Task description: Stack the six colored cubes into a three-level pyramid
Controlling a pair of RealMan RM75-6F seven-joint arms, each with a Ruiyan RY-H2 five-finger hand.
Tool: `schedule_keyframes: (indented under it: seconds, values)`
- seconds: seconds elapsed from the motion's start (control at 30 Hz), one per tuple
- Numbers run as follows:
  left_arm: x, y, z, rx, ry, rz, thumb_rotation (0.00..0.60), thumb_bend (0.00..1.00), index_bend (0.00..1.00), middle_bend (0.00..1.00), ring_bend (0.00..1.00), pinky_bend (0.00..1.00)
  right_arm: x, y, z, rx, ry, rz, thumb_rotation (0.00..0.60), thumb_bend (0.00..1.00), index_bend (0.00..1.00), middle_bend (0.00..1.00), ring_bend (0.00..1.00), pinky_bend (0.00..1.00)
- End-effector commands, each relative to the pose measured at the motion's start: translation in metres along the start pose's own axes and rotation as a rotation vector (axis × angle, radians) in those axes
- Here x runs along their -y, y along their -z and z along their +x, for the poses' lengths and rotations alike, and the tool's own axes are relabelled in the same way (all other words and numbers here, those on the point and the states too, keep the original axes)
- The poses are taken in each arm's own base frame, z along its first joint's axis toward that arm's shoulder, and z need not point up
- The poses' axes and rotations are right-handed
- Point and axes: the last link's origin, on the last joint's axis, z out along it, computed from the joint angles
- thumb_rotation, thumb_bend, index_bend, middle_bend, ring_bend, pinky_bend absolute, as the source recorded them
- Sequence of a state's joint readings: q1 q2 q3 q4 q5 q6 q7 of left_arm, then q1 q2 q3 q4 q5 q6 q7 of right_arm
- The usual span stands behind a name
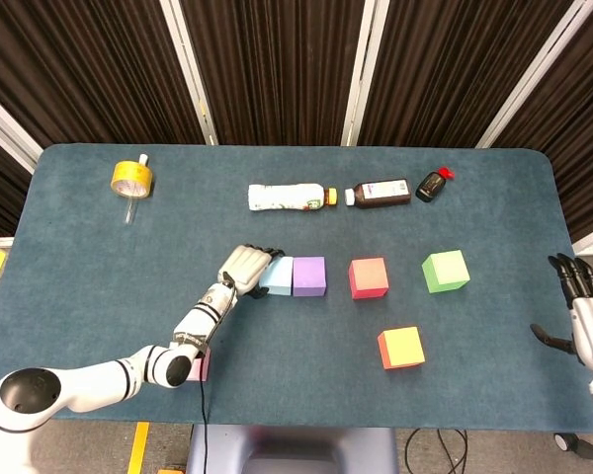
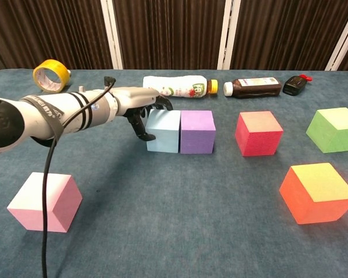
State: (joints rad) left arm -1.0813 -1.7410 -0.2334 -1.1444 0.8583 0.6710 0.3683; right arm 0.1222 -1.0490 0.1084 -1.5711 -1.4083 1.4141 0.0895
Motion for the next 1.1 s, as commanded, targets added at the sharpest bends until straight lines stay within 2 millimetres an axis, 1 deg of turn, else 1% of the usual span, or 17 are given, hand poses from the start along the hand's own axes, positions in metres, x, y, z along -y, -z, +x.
schedule_keyframes:
  seconds: [0.03,0.13,0.3,0.33,0.4,0.47,0.57,0.77,0.93,1.0,1.1]
  values:
    - [-0.002,-0.001,0.000,0.001,-0.001,0.000,0.600,0.37,0.22,0.33,0.33,0.28,-0.001,0.000,0.000,-0.001,0.000,-0.002,0.600,0.26,0.03,0.15,0.08,0.26]
    - [-0.003,-0.001,-0.001,0.006,-0.003,0.001,0.600,0.37,0.22,0.33,0.33,0.28,-0.001,0.000,0.000,0.000,0.000,-0.003,0.600,0.26,0.03,0.15,0.08,0.26]
    - [-0.003,0.000,-0.003,0.018,-0.005,0.001,0.600,0.37,0.16,0.28,0.29,0.27,-0.001,0.000,0.000,0.003,0.001,-0.001,0.600,0.26,0.02,0.15,0.08,0.26]
    - [-0.003,0.000,-0.003,0.019,-0.006,0.001,0.600,0.37,0.14,0.26,0.27,0.27,-0.001,0.000,0.000,0.004,0.001,0.000,0.600,0.26,0.02,0.15,0.08,0.26]
    - [-0.004,0.003,-0.003,0.020,-0.012,-0.002,0.600,0.37,0.09,0.20,0.21,0.26,0.001,-0.001,-0.001,0.011,0.005,0.014,0.600,0.26,0.02,0.15,0.08,0.26]
    - [-0.004,0.006,-0.002,0.020,-0.017,-0.004,0.600,0.37,0.06,0.17,0.18,0.26,0.003,-0.002,-0.001,0.015,0.006,0.024,0.600,0.26,0.02,0.15,0.08,0.26]
    - [-0.003,0.011,-0.001,0.017,-0.020,-0.004,0.600,0.37,0.05,0.15,0.15,0.25,0.007,-0.004,-0.002,0.027,0.011,0.042,0.600,0.26,0.01,0.15,0.08,0.26]
    - [-0.002,0.023,0.003,0.029,-0.053,-0.005,0.600,0.37,0.00,0.09,0.11,0.26,0.025,-0.008,-0.005,0.072,0.005,0.109,0.600,0.26,0.00,0.15,0.08,0.26]
    - [-0.001,0.031,0.011,0.020,-0.053,0.010,0.600,0.37,0.00,0.07,0.08,0.26,0.040,-0.014,-0.008,0.095,0.003,0.162,0.600,0.26,0.00,0.15,0.08,0.26]
    - [0.002,0.034,0.014,0.016,-0.052,0.018,0.600,0.37,0.00,0.07,0.08,0.26,0.044,-0.016,-0.008,0.103,0.000,0.176,0.600,0.26,0.00,0.15,0.08,0.26]
    - [0.012,0.045,0.023,-0.009,-0.019,0.036,0.600,0.37,0.00,0.06,0.08,0.26,0.048,-0.026,-0.012,0.121,-0.019,0.177,0.600,0.26,0.01,0.15,0.08,0.26]
